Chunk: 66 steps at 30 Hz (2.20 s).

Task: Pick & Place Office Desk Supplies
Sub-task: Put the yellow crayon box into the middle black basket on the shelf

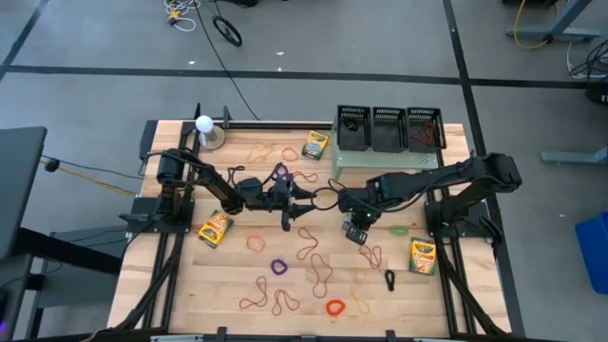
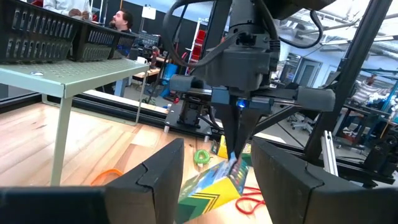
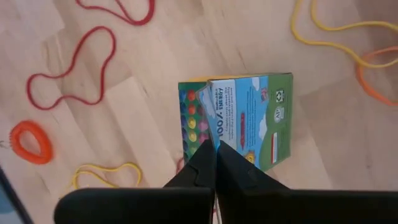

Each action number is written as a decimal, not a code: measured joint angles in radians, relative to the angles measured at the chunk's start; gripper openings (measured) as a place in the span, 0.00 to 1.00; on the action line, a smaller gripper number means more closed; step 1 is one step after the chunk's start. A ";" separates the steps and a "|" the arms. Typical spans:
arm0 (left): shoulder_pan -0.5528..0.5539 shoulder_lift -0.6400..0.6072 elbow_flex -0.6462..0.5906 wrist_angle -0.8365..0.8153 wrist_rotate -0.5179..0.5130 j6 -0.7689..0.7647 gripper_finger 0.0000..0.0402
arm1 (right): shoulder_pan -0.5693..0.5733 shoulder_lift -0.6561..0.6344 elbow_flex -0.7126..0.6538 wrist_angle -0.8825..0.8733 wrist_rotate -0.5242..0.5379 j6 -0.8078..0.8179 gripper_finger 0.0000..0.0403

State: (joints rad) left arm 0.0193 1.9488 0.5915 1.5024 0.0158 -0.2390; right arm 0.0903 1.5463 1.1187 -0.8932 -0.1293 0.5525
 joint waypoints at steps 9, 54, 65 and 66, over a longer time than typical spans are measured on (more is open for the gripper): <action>0.000 0.000 0.000 0.000 0.000 0.000 0.49 | -0.016 -0.003 0.000 0.044 -0.116 0.018 0.01; 0.000 0.000 0.000 0.000 0.000 0.000 0.49 | -0.023 0.036 0.001 0.085 -0.147 -0.019 0.12; 0.000 0.000 0.000 0.000 0.000 0.000 0.49 | -0.023 0.036 0.000 0.080 -0.129 -0.015 0.29; 0.000 0.000 0.000 0.000 0.000 0.000 0.49 | -0.023 0.036 0.000 0.080 -0.129 -0.015 0.31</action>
State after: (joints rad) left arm 0.0193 1.9488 0.5916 1.5024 0.0158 -0.2389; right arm 0.0677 1.5822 1.1187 -0.8132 -0.2581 0.5377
